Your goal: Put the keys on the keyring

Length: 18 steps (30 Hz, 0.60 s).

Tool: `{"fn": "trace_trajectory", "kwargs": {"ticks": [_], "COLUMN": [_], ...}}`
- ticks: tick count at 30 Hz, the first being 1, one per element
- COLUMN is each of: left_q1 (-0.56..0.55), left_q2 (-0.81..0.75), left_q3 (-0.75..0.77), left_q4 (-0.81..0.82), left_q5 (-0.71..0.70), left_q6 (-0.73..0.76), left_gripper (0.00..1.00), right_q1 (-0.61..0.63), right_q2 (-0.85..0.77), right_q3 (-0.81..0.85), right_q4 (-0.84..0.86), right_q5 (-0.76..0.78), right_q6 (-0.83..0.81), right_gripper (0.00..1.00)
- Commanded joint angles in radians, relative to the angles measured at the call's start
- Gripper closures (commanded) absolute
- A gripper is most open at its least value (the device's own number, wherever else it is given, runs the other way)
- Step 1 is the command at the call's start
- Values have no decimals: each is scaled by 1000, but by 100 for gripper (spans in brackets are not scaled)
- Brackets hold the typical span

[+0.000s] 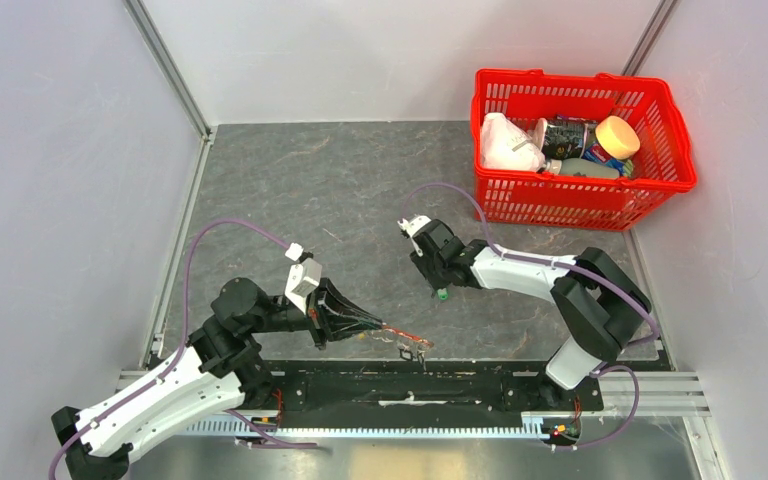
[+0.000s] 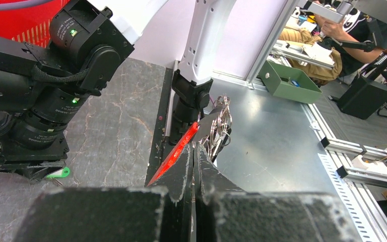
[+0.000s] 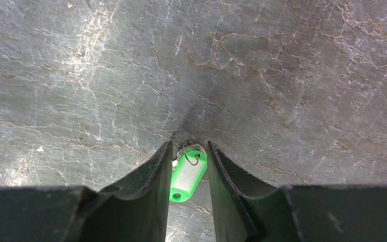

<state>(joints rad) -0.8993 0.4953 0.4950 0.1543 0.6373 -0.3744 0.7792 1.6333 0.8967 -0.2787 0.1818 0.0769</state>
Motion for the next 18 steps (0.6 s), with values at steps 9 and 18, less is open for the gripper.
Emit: {"fn": "trace_trajectory", "kwargs": {"ticks": [9, 18], "left_q1": [-5, -6], "left_q2": [-11, -12], "left_q3": [2, 1], "left_q4": [46, 46], "left_q5": [-5, -4], "left_q6": [-13, -13], "left_gripper": [98, 98], "right_q1": [-25, -35], "right_q2": [4, -1], "right_q3": [36, 38], "right_q4": [2, -27], "right_q5": [3, -51], "right_q6": [-1, 9], "right_gripper": [71, 89]}}
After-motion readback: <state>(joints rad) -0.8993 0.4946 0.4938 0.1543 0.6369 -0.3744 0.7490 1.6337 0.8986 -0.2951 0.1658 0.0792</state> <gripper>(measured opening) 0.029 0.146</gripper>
